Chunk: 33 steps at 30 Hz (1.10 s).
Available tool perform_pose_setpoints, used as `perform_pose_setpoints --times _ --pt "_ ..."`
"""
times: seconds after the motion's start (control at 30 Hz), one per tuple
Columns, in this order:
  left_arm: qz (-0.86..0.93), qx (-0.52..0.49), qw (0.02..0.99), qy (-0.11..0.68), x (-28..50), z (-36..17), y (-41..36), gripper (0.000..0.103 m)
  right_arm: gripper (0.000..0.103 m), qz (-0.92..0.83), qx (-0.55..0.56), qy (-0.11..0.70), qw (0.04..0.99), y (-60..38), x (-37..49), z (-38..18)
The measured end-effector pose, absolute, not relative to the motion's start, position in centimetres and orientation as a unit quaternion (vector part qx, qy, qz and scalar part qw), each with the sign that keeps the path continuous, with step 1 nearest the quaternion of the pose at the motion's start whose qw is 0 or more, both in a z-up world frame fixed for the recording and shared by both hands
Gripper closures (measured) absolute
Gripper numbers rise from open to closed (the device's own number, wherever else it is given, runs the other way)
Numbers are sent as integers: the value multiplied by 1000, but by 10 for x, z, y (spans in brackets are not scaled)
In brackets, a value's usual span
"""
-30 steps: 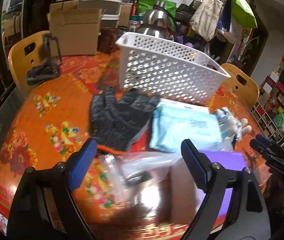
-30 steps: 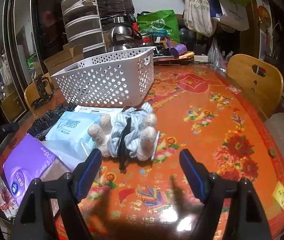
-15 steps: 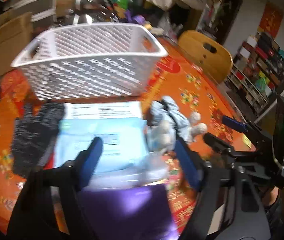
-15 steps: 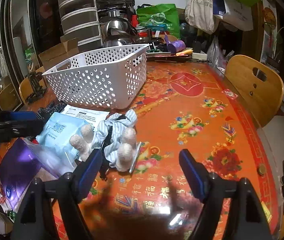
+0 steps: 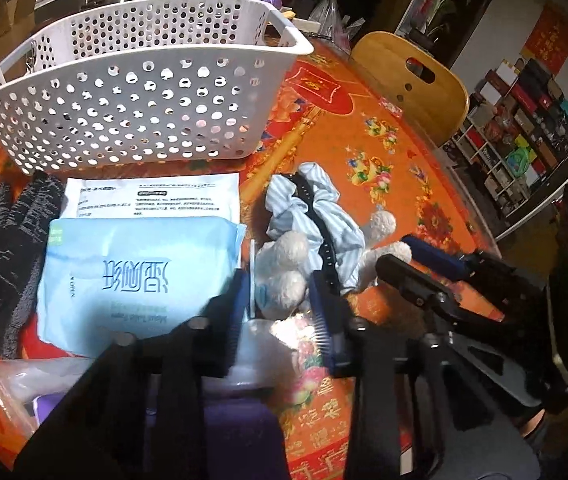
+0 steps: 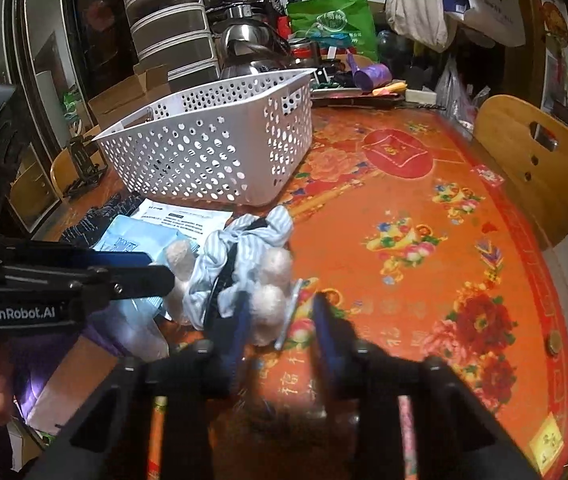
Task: Organize soft objects
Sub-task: 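Close both tools together on the white plush toy with blue cloth, then lift the plush toy with both tools into the basket and release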
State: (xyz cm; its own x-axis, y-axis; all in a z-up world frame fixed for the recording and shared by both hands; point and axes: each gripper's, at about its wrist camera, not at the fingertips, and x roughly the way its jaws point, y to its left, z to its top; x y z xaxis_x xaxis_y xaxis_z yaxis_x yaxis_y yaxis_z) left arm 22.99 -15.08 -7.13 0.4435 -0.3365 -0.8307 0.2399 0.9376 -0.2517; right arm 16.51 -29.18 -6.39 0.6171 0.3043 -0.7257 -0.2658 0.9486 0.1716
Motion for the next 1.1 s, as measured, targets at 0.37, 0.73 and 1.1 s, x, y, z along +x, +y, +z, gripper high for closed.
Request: perform_pose_setpoints --times 0.37,0.73,1.1 --pt "-193 -56 861 467 233 -55 -143 93 92 162 4 381 910 -282 160 -38" --pt "-210 -84 882 413 214 4 -102 93 92 180 -22 329 927 -255 150 28" --pt "-193 -88 914 347 218 95 -45 93 92 205 -51 269 940 -207 188 110"
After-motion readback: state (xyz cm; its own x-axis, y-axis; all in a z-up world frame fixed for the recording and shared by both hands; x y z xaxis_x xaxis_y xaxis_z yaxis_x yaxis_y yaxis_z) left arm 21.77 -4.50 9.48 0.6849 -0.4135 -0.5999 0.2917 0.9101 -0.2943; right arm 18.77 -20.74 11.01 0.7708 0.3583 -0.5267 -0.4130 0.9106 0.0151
